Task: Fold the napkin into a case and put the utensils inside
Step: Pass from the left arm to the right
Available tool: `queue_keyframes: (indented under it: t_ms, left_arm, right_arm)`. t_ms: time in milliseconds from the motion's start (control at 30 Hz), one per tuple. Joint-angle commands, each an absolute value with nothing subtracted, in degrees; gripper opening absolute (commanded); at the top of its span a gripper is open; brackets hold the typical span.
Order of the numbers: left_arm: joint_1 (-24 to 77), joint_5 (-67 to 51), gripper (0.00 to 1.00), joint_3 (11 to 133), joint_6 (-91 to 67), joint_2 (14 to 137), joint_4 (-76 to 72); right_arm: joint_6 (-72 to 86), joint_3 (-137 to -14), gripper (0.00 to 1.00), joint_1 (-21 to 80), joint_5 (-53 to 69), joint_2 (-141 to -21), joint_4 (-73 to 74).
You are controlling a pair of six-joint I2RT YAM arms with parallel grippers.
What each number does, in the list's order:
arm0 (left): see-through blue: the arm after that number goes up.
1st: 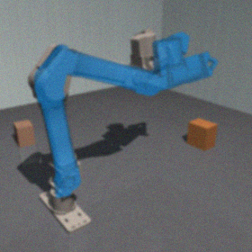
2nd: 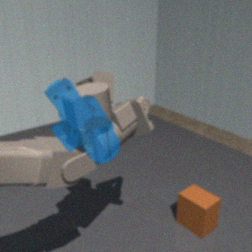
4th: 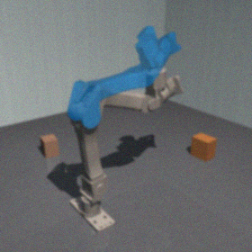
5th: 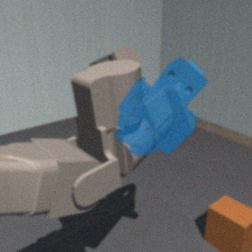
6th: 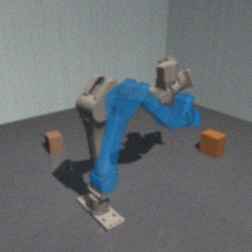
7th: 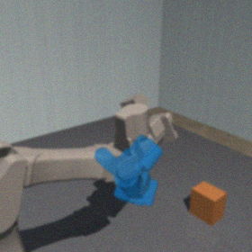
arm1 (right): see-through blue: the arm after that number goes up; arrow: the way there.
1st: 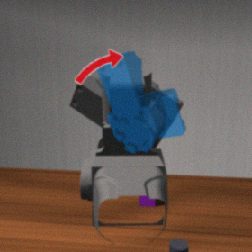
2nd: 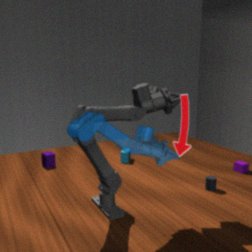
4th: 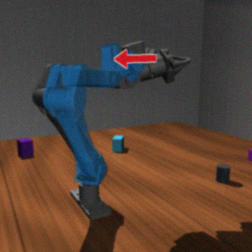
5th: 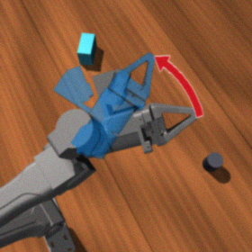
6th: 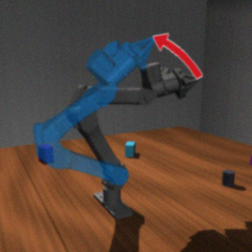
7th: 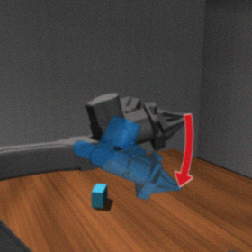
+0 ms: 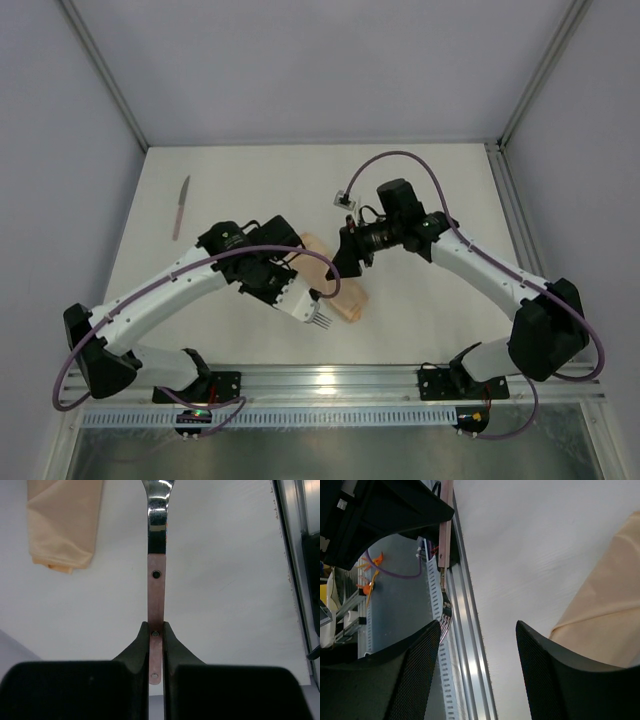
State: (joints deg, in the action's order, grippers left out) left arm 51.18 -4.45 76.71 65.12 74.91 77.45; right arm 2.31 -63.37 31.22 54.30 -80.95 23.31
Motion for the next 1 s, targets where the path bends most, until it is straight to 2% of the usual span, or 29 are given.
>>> queue_keyframes:
  t_ms: [0, 200, 367, 900, 967]
  left_arm:
    - [53.1, -1.3, 0.0, 80.1, 69.2, 76.7, 77.7]
    - [53.7, -1.3, 0.0, 82.0, 69.5, 79.8, 75.8]
    - [53.7, -1.3, 0.0, 81.8, 69.0, 81.4, 74.3]
    - [53.7, -1.7, 0.0, 82.6, 68.2, 84.6, 72.7]
    - [53.6, -1.6, 0.0, 82.6, 68.1, 84.9, 72.3]
  right_arm:
    - [3.9, -60.8, 0.66, 34.0, 57.9, -79.6, 22.8]
    - [8.9, -51.9, 0.62, 35.4, 51.1, -76.5, 22.2]
    - [19.6, -43.7, 0.58, 35.8, 49.3, -71.4, 12.1]
    - [26.2, -39.5, 0.56, 38.3, 48.6, -71.7, 6.1]
    - [27.3, -38.6, 0.51, 39.1, 49.0, -72.0, 4.4]
